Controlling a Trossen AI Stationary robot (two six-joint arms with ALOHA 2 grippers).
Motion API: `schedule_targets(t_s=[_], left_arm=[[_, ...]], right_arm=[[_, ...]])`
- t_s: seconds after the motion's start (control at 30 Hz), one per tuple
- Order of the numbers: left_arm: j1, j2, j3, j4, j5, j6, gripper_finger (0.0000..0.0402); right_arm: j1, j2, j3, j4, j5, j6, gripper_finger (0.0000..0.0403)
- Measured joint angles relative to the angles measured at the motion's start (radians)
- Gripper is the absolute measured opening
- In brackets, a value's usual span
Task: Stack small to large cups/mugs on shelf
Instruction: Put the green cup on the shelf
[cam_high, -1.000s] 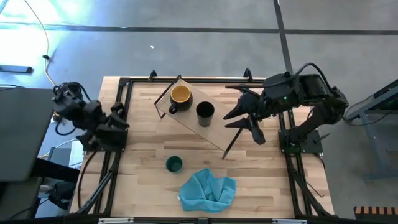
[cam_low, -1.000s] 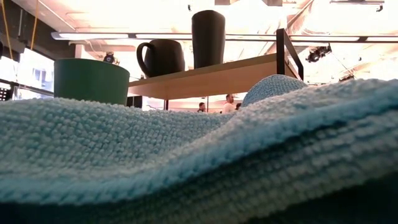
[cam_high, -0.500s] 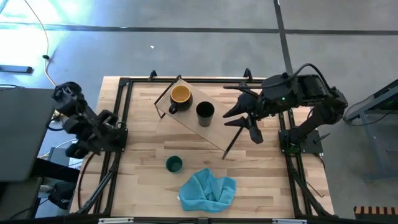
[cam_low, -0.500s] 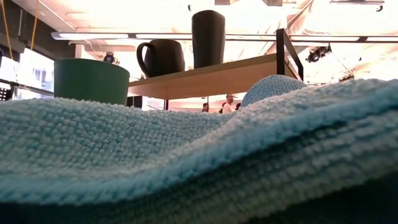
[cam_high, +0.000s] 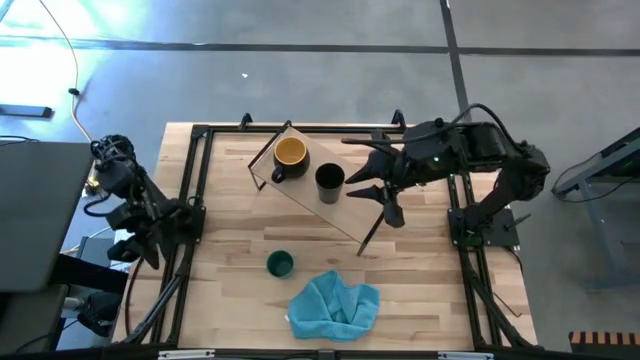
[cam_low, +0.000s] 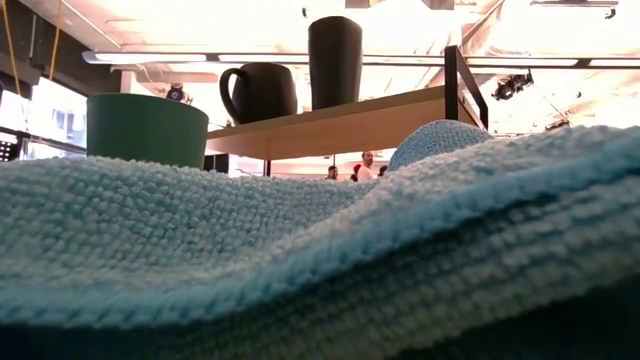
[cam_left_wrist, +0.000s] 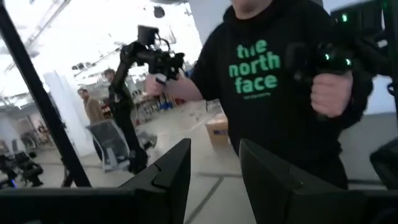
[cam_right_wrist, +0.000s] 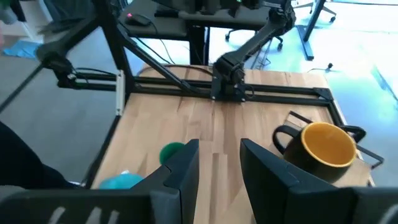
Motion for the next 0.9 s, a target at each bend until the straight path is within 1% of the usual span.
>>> schedule_targets(t_s=[0.1,0.17,0.27,0.43,0.67,0.8,0.9], left_arm=[[0.012,-0.002,-0.050,0.057,0.009,-0.036,0.0124],[0.043,-0.002,-0.080,0.085,0.026,-0.070,0.0124],[0.117,-0.002,-0.111,0.132,0.096,-0.112,0.0124],[0.295,-0.006,-0.146,0.166,0.273,-0.168,0.0124],[0.597,-0.007,-0.156,0.171,0.526,-0.231,0.0124],[0.755,-0.006,-0.156,0.171,0.635,-0.254,0.0124],[0.854,-0.003,-0.156,0.163,0.704,-0.265,0.0124]], right_arm=[[-0.017,0.014,0.000,0.014,-0.007,-0.025,0.0108],[-0.026,0.021,0.000,0.024,-0.008,-0.042,0.0108],[-0.038,0.028,0.000,0.042,-0.012,-0.050,0.0108],[-0.040,0.046,0.000,0.059,-0.053,-0.051,0.0108],[-0.025,0.111,0.000,0.125,-0.175,-0.022,0.0108],[-0.004,0.155,0.000,0.162,-0.241,0.006,0.0108],[0.016,0.185,0.000,0.183,-0.266,0.027,0.0108]])
